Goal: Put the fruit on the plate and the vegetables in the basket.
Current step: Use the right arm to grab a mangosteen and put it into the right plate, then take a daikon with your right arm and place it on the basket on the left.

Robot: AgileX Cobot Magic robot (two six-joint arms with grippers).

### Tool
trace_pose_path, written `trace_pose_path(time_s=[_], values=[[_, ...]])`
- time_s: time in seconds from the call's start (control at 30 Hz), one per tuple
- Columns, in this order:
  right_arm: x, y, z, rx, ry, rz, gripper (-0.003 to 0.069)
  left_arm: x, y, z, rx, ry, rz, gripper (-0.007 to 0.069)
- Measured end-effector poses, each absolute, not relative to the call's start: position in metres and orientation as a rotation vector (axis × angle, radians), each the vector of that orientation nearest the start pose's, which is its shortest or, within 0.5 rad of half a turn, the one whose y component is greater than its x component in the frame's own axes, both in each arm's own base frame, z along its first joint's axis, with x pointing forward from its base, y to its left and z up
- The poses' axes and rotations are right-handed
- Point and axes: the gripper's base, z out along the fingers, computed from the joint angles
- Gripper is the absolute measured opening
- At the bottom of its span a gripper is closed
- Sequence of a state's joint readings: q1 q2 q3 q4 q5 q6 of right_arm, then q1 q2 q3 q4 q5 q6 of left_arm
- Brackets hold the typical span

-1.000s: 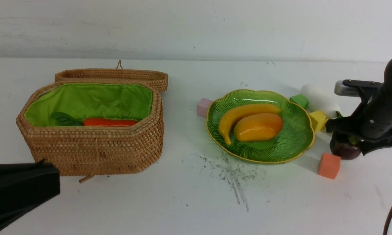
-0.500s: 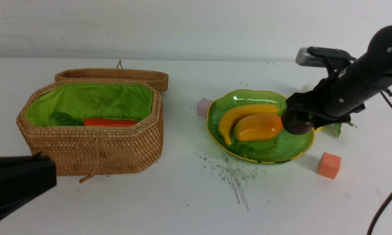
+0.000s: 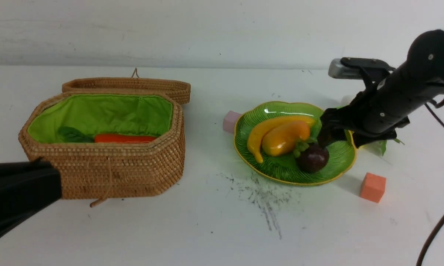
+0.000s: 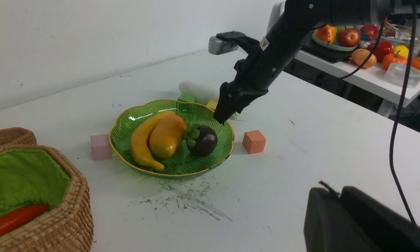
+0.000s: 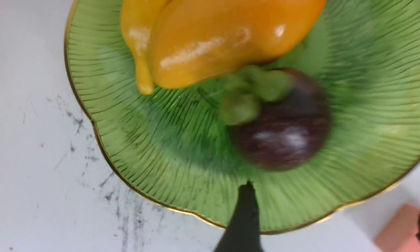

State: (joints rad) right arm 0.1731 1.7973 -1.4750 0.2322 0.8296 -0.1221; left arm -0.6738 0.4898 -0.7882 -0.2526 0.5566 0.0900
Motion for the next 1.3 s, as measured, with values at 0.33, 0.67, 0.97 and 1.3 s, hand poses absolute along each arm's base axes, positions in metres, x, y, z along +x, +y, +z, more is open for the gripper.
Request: trace_pose_path(time_s=[0.33,0.67,0.97,1.3], values=[[0.429,0.027,0.313,-0.036,2.494,0.097,0.0283,0.084,-0.079,0.387,0.542,1.798,-0.676,0.005],[0.5,-0.011,0.238,0.045,2.558,0.06,0.051,0.11,-0.098,0.398,0.542,1.833,-0.664,0.005],[0.53,-0.019,0.206,0.034,2.545,0.042,0.0594,0.11,-0.099,0.398,0.542,1.836,-0.664,0.005],[0.538,-0.018,0.178,-0.06,2.568,0.035,0.0542,0.11,-0.099,0.397,0.545,1.841,-0.662,0.0055]])
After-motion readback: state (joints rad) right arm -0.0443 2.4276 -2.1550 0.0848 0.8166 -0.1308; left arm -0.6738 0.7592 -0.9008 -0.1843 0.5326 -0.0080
